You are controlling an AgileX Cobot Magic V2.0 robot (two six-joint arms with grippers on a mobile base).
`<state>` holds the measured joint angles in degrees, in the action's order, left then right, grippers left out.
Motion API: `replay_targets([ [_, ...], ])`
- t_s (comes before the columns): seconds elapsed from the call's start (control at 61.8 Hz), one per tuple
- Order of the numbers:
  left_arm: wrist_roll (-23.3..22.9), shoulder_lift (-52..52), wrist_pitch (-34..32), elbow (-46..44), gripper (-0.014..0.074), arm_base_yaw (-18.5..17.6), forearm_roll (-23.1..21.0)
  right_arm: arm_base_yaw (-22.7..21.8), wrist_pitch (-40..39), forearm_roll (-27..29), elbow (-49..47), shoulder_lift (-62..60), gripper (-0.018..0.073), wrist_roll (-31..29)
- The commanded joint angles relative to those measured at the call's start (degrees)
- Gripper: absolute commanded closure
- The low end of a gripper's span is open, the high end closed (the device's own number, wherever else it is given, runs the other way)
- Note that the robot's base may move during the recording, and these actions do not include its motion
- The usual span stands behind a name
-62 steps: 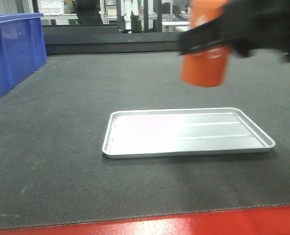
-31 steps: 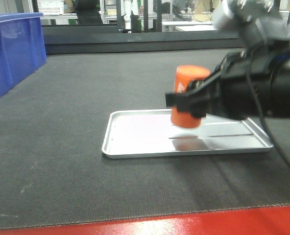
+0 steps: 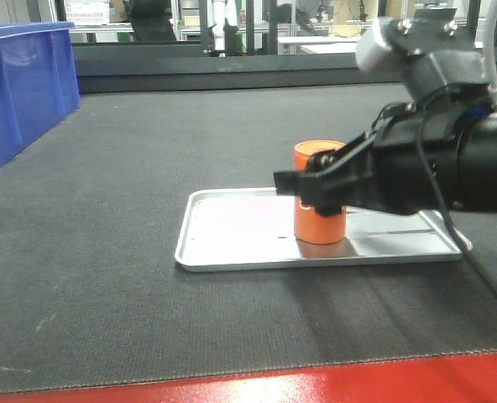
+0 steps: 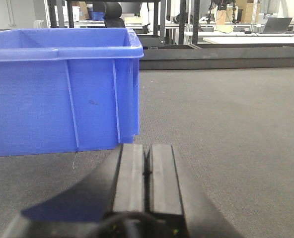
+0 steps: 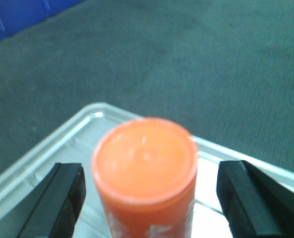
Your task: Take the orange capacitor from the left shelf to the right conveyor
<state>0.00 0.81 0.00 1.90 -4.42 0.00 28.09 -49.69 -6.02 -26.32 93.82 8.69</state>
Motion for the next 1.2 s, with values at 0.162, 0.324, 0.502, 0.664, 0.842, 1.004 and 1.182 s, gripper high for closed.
replay_targets([
  [0.162, 0.0, -0.6, -5.2, -0.4, 0.0701, -0.1, -0.3, -0.4, -3.4, 0.1, -1.7, -14.0, -0.0074, -0.8],
  [0.324, 0.0, -0.6, -5.2, -0.4, 0.0701, -0.1, -0.3, -0.4, 14.7, 0.1, -1.7, -26.7, 0.0002, -0.8],
  [0.502, 0.0, -0.6, -5.2, -0.4, 0.0701, -0.1, -0.3, -0.4, 37.6, 0.1, -1.6, -42.1, 0.0522, -0.7],
  [0.664, 0.0, -0.6, -5.2, -0.4, 0.0701, -0.1, -0.3, -0.4, 49.7, 0.1, -1.6, -52.1, 0.0515, -0.8],
  [0.842, 0.0, -0.6, -5.2, -0.4, 0.0701, -0.1, -0.3, -0.5, 55.9, 0.1, -1.6, -59.3, 0.0514, -0.8],
  [1.004, 0.0, -0.6, -5.2, -0.4, 0.0701, -0.1, -0.3, -0.6, 54.0, -5.3, -1.6, -61.2, 0.0507, -0.8],
  [1.182, 0.0, -0.6, -5.2, -0.4, 0.0701, -0.1, -0.3, -7.6, 49.7, -10.6, -1.5, -61.2, 0.0507, -0.8],
])
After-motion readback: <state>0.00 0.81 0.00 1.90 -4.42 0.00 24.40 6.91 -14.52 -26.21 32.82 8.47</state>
